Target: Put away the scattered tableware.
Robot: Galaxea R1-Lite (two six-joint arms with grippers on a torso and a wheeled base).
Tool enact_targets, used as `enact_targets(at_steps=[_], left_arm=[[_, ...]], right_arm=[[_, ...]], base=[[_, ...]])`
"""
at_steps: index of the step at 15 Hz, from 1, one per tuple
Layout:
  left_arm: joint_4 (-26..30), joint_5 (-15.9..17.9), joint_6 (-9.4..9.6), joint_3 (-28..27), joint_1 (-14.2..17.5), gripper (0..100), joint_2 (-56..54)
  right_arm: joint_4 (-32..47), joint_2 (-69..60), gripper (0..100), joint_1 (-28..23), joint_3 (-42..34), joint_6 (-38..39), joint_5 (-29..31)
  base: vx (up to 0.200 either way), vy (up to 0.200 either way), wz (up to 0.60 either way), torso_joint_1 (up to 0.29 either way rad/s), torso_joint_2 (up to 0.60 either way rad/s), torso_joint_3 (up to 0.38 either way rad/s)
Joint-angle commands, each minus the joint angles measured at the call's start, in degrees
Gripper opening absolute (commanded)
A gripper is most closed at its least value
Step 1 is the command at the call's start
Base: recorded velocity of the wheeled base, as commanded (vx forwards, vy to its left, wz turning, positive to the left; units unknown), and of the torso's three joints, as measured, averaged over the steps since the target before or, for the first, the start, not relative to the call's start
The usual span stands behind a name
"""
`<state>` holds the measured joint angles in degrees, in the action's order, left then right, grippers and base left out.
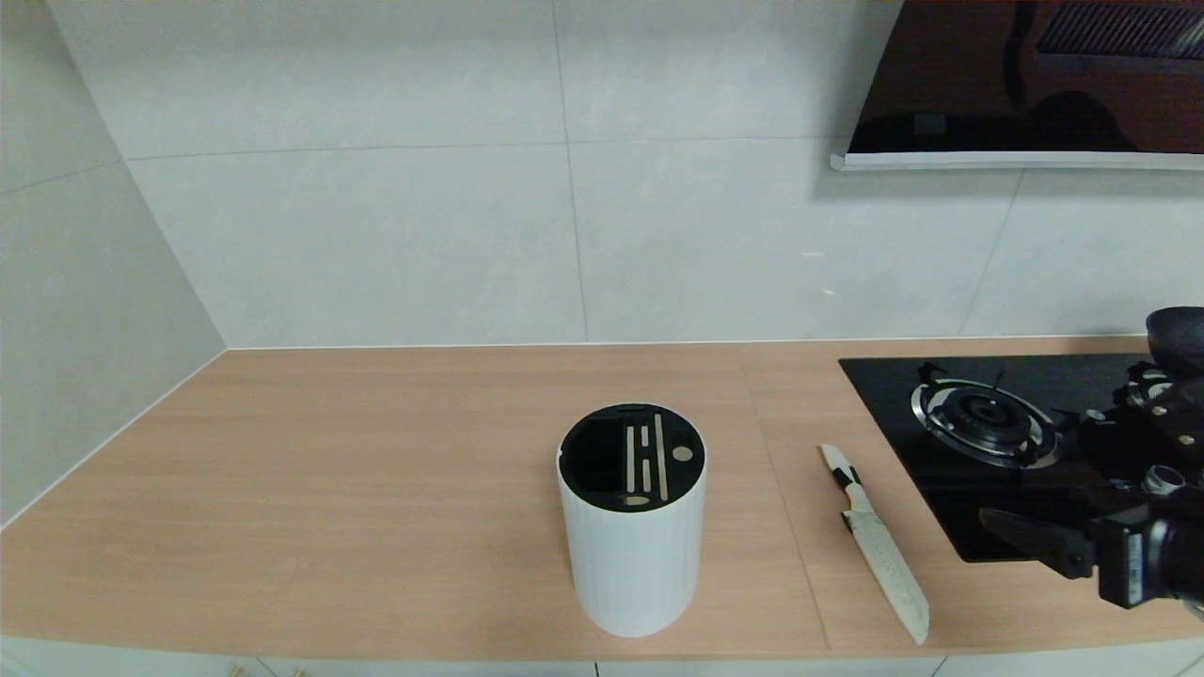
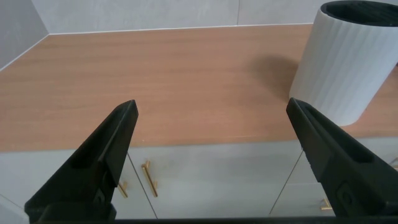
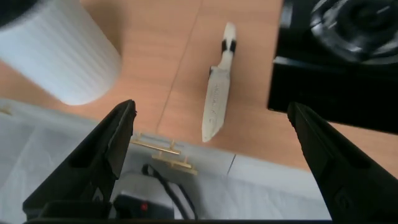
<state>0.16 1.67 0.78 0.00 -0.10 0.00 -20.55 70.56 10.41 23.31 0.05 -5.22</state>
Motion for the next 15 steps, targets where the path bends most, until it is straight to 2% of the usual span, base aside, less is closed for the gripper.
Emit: enact_targets(at_steps=[1,5,7,9,15], left_arm=[[0.02,0.00,0.01,0.00,0.01,100,0.00],[0.02,0.00,0.01,0.00,0.01,100,0.00],[0.02,0.00,0.01,0.00,0.01,100,0.09],[0.02,0.00,-0.08,0.00,0.01,100,0.09],[0.02,0.00,0.01,0.00,0.01,100,0.00]], right_arm=[[-7.92,17.24,100,4.00,1.83,0.04,1.97],[-14.08,30.52,100,5.32,6.75,0.04,6.62],[-15.48,35.44,100,5.67,7.10,-0.22,6.98],[-22.43,42.47,100,6.20,7.63,0.04,8.12],[-32.18,54.77,100,6.20,8.60,0.13,13.04]], base=[[0.000,0.000,0.00,0.000,0.00,0.000],[0.000,0.000,0.00,0.000,0.00,0.000],[0.000,0.000,0.00,0.000,0.00,0.000],[0.000,0.000,0.00,0.000,0.00,0.000],[0.000,0.000,0.00,0.000,0.00,0.000]])
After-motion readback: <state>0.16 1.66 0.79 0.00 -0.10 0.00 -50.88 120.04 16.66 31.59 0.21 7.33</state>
